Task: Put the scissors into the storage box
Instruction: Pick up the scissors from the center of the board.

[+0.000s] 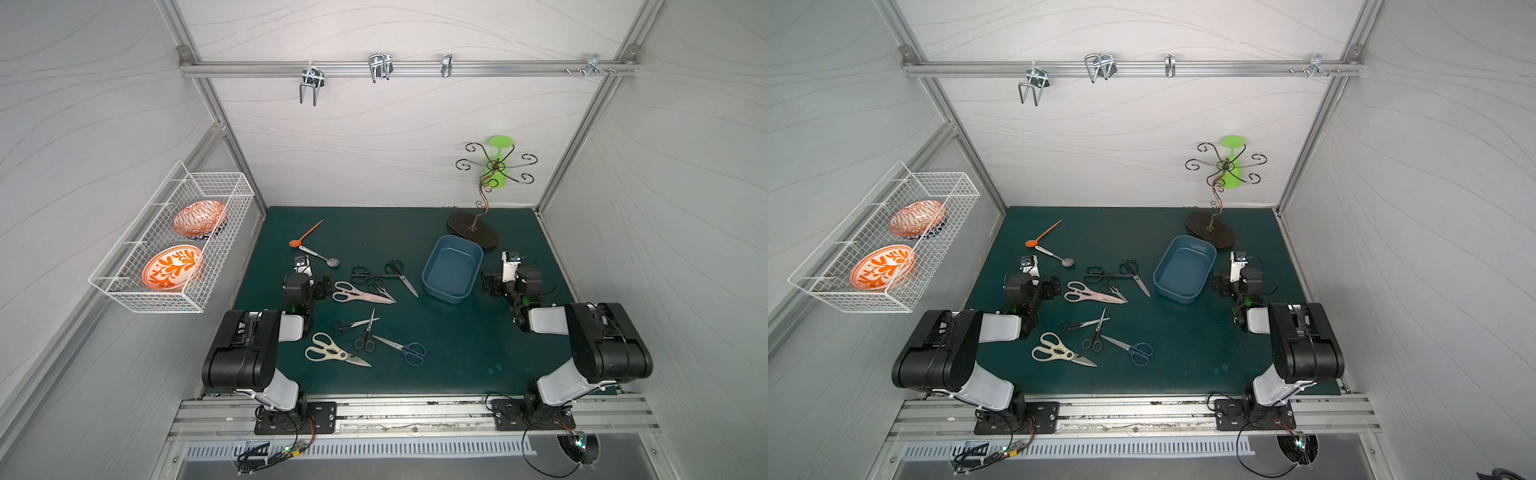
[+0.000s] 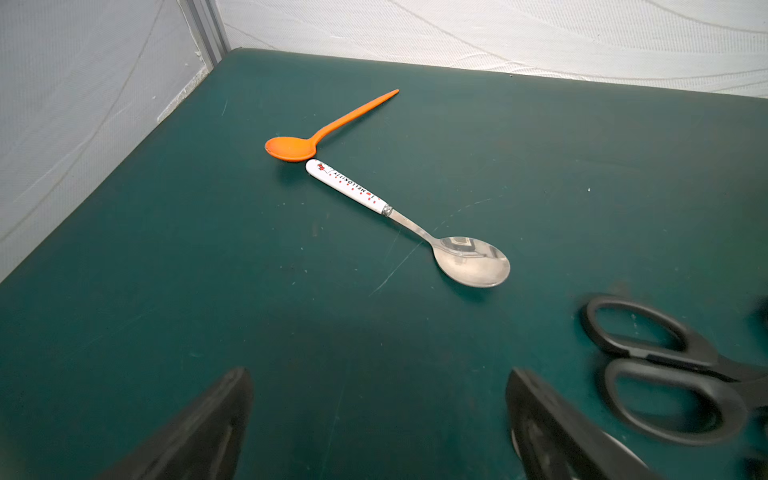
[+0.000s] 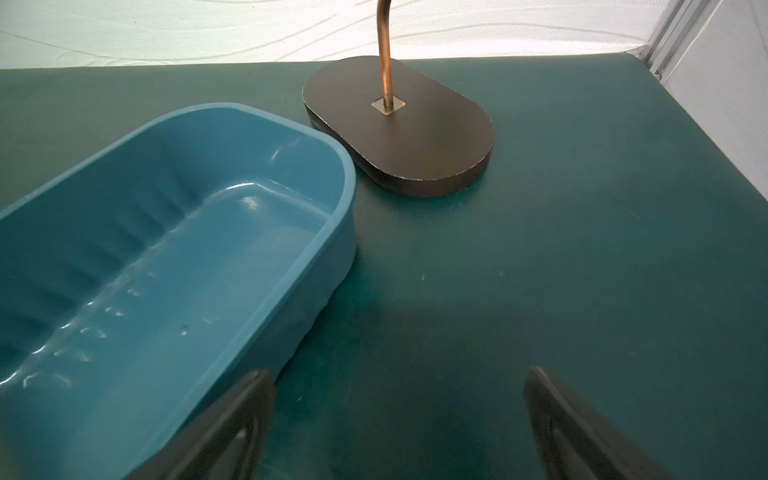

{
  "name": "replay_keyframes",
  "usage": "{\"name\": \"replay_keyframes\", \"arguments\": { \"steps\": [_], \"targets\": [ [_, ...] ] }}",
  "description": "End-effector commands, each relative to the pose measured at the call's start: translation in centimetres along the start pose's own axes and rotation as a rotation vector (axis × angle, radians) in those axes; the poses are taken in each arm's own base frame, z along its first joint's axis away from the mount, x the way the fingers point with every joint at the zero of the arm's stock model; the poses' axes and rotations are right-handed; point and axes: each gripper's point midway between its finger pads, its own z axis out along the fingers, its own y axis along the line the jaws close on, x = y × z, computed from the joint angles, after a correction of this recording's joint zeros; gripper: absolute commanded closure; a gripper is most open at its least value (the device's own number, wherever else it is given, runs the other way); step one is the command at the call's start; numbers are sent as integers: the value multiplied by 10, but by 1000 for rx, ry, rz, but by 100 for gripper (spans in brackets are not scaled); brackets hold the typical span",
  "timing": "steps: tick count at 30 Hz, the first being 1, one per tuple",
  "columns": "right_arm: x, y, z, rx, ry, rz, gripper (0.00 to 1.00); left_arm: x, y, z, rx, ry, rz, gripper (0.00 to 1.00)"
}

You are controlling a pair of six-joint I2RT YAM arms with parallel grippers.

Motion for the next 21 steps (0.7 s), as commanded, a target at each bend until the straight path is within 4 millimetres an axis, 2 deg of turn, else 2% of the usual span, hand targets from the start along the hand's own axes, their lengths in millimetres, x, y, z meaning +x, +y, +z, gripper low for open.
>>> {"name": "replay_keyframes", "arguments": {
  "steps": [1, 18, 21],
  "targets": [
    [-8, 2, 2, -14, -21, -10, 1, -22, -2, 2, 11, -65, -5, 0],
    [-9, 3, 0, -50, -28, 4, 1, -22, -2, 3, 19, -57, -8, 0],
    [-15, -10, -5, 24, -37, 36, 1, -30, 5, -1, -48, -68, -10, 0]
  ]
}}
